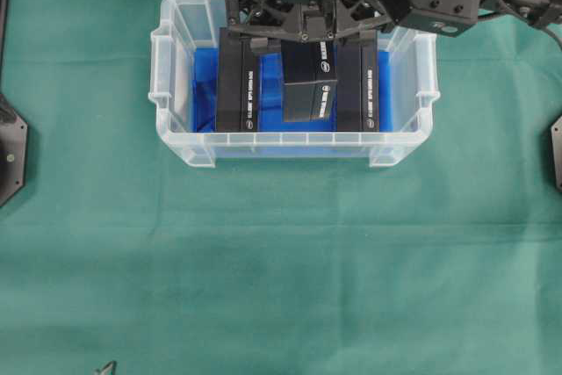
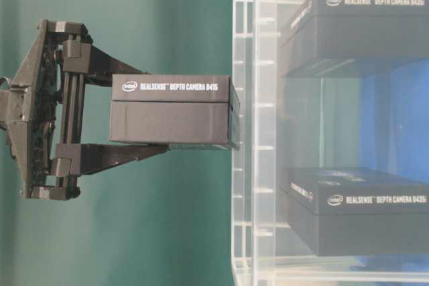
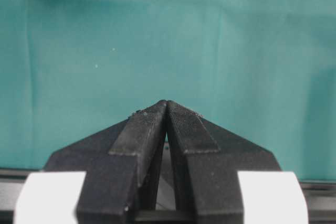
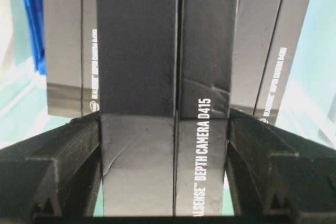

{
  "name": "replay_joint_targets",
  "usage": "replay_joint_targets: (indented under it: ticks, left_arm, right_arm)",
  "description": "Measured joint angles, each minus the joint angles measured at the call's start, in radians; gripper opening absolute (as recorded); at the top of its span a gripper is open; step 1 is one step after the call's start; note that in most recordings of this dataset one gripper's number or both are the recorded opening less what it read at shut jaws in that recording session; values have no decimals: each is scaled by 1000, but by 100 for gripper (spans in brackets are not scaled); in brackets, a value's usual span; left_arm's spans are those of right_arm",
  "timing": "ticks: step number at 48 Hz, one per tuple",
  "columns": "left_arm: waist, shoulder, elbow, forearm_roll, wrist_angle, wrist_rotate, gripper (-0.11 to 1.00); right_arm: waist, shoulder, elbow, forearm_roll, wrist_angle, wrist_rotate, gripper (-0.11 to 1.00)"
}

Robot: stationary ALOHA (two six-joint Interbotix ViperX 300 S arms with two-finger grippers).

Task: Take the box out of the case with the right arm.
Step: 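Lift the middle box upward out of the foam slot, then carry the box toward the front of the case over the table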

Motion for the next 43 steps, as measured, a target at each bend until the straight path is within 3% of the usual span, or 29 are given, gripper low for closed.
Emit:
replay_joint_targets:
  ticks: [37, 43]
  left_arm:
    - [0, 5, 0, 2, 0, 0, 2]
    - [0, 5, 0, 2, 2, 0, 2]
  right_arm:
    - [5, 0, 0, 0, 3, 3, 66]
    - [28, 0, 0, 0, 12, 46, 66]
